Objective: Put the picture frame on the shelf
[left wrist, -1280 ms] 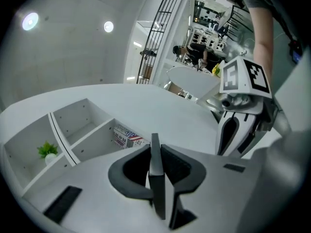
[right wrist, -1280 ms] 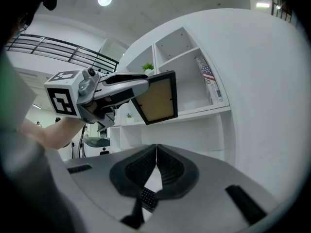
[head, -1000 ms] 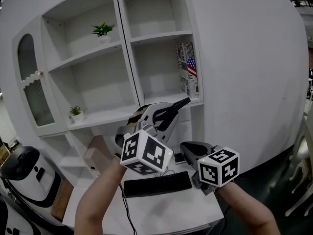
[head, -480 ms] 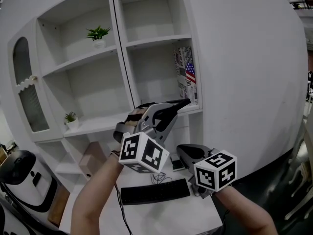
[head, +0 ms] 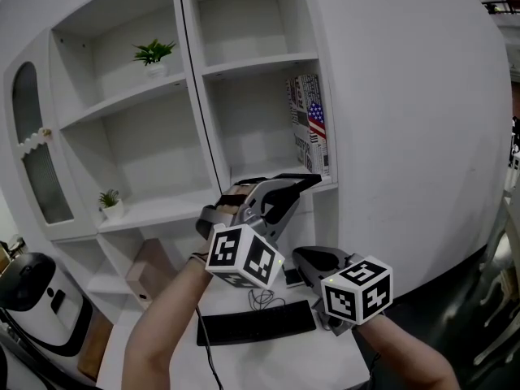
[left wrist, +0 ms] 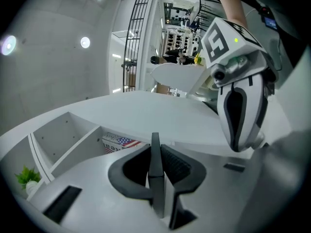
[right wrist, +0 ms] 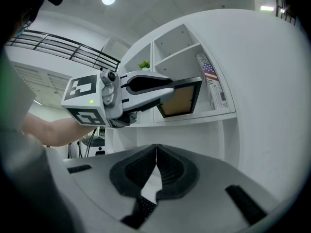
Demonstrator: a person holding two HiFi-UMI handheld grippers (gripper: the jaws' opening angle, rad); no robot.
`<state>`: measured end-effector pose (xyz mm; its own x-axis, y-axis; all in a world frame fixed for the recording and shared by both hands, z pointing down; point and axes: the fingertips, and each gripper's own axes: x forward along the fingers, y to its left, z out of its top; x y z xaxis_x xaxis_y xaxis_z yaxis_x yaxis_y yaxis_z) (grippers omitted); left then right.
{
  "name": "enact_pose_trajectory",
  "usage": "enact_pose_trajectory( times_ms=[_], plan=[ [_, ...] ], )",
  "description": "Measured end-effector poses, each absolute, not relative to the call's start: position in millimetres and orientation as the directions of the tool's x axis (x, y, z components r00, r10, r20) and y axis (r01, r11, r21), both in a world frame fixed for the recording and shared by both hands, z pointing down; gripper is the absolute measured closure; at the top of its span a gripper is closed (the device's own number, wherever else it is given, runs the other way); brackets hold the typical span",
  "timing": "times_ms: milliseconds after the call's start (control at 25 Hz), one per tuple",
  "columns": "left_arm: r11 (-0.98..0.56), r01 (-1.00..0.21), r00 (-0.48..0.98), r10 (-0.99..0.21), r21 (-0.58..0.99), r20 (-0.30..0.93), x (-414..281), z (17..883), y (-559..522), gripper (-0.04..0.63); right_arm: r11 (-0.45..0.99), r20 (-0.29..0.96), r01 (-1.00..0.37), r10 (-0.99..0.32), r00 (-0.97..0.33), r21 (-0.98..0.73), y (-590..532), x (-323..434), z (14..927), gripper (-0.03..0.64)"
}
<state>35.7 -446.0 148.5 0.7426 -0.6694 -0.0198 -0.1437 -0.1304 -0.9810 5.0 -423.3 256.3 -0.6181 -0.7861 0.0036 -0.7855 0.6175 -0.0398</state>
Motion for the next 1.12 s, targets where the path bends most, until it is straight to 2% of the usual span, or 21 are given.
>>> enact_pose_trajectory(
  times_ms=[720, 1120],
  plan=[
    [-0.151, -0.145, 0.73, -0.683, -0.978, -0.002, 18, 178, -483, 0.528, 0.62, 0.045, -0.782, -0.781, -0.623, -0.07, -447, 8, 282, 0.615],
    [-0.191, -0.206, 0.692, -0.722, -0.96, -0.005, -9, 181, -502, 0.525, 0.627, 0.043, -0.775, -0.774, -0.631, -0.083, -453, 1, 283, 0.615]
  ],
)
